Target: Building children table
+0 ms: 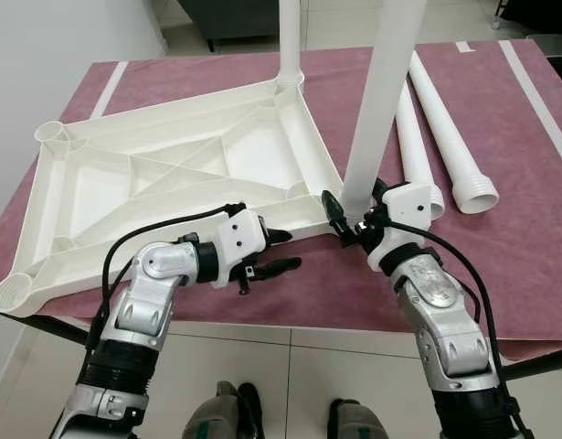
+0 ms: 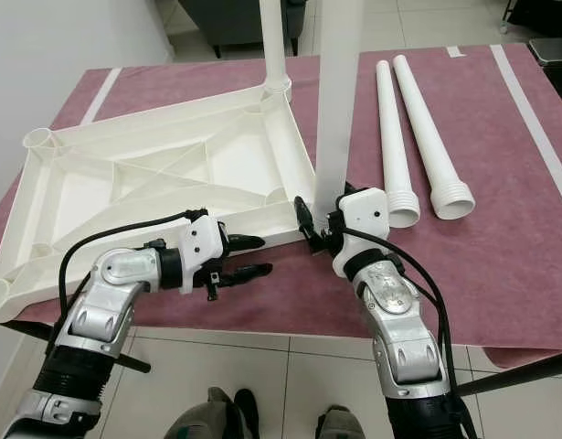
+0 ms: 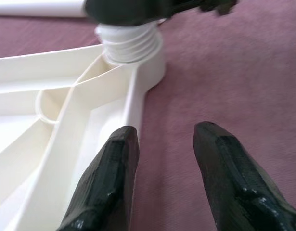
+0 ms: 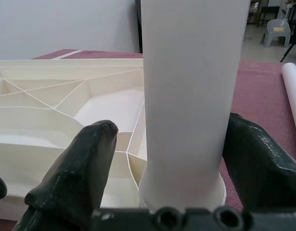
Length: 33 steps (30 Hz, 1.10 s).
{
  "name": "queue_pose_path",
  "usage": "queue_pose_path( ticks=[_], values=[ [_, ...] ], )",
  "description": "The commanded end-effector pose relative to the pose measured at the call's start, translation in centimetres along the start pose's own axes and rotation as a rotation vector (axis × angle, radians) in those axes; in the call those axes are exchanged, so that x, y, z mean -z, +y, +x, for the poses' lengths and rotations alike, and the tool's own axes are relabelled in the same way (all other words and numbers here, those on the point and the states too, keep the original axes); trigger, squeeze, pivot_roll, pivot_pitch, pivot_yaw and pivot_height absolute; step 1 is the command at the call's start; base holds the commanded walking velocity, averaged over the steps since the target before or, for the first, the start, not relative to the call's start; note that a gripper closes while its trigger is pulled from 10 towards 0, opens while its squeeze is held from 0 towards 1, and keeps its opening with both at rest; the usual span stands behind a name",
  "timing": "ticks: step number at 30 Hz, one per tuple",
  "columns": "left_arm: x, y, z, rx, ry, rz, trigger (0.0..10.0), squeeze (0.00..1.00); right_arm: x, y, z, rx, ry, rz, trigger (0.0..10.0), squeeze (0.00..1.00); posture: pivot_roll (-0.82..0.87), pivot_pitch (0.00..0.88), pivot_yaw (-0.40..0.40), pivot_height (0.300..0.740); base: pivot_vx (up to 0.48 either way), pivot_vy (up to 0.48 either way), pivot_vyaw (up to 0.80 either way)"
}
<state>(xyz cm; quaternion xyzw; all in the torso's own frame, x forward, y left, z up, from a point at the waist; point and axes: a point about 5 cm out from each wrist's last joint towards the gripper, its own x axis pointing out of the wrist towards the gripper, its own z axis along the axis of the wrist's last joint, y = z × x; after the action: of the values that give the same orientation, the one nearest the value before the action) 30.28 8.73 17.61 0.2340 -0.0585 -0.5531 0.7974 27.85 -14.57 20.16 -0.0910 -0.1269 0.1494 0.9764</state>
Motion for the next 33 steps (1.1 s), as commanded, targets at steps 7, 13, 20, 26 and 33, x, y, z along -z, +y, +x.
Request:
queue_pose_path(
  ticks=[7, 13, 20, 26, 33],
  values=[
    [1.9, 3.5, 0.0, -0.381, 0.116, -0.030, 10.0, 1.00, 0.0, 0.5, 0.2, -0.018, -0.014, 0.010, 10.0, 0.00, -0.12, 0.082, 0.149, 0.740, 0.000, 0.000, 0.00],
    [2.4, 4.0, 0.8, -0.330, 0.192, -0.029, 10.0, 0.00, 0.0, 0.3, 0.2, -0.010, -0.017, 0.003, 10.0, 0.00, -0.12, 0.085, 0.153, 0.740, 0.000, 0.000, 0.00],
    [2.9, 4.3, 2.1, -0.261, 0.247, -0.019, 4.5, 0.00, 0.0, 0.4, 0.3, -0.008, -0.018, 0.005, 10.0, 0.00, -0.13, 0.091, 0.161, 0.740, 0.000, 0.000, 0.00],
    [3.2, 4.1, 2.8, -0.191, 0.289, -0.003, 0.0, 0.00, -0.1, 0.4, 0.3, -0.004, -0.019, 0.004, 10.0, 0.00, -0.13, 0.097, 0.169, 0.740, 0.000, 0.000, 0.00],
    [3.3, 4.2, 2.9, -0.134, 0.311, 0.040, 0.0, 0.00, 0.0, 0.3, 0.2, -0.006, -0.017, 0.000, 10.0, 0.00, -0.13, 0.098, 0.169, 0.740, 0.000, 0.000, 0.00]
  ],
)
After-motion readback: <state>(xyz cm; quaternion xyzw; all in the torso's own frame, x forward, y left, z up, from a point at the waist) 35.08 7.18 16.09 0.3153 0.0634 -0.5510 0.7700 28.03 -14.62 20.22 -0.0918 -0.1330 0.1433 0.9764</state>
